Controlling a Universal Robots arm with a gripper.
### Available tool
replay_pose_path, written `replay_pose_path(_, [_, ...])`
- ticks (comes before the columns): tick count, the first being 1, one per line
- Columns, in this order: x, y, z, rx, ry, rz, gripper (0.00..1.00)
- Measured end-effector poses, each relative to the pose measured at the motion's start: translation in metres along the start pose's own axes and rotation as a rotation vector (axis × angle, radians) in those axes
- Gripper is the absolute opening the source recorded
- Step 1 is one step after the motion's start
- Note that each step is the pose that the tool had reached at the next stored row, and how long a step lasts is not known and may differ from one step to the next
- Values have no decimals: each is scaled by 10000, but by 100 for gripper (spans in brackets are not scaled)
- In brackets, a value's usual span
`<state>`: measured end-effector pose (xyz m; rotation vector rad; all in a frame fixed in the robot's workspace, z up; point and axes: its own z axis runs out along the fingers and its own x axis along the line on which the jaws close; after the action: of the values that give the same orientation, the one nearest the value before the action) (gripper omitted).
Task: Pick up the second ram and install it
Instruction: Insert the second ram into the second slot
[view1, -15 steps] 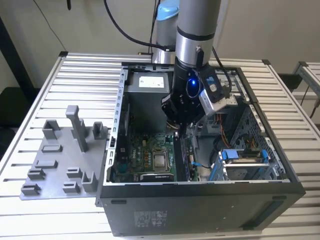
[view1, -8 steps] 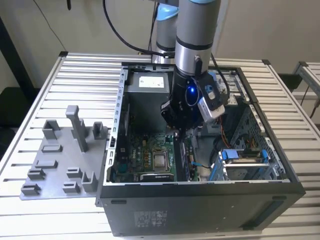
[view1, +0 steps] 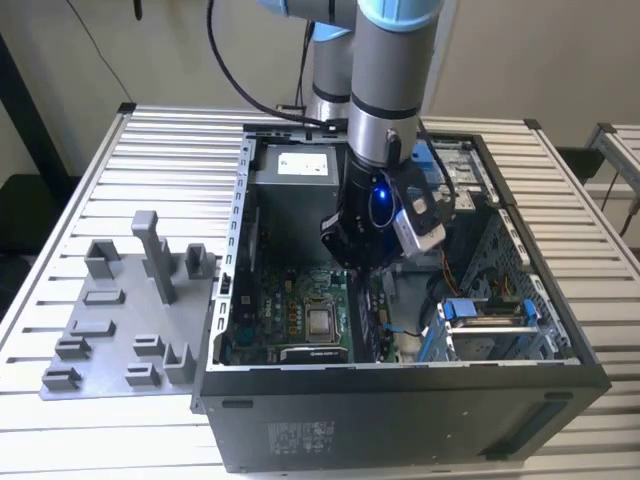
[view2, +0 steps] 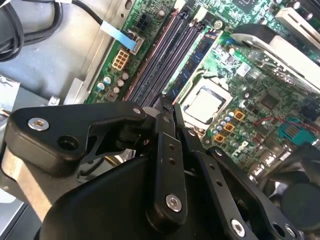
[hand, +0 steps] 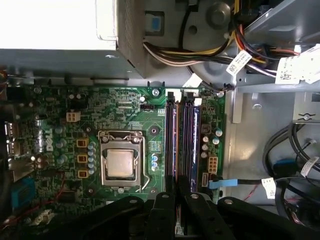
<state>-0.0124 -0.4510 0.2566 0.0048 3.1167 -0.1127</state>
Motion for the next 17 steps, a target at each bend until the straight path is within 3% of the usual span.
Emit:
replay_pose_path(9, [3,12,161,0,-4,-1,14])
replay_pose_path(17, [5,7,228,-2,11,207,14])
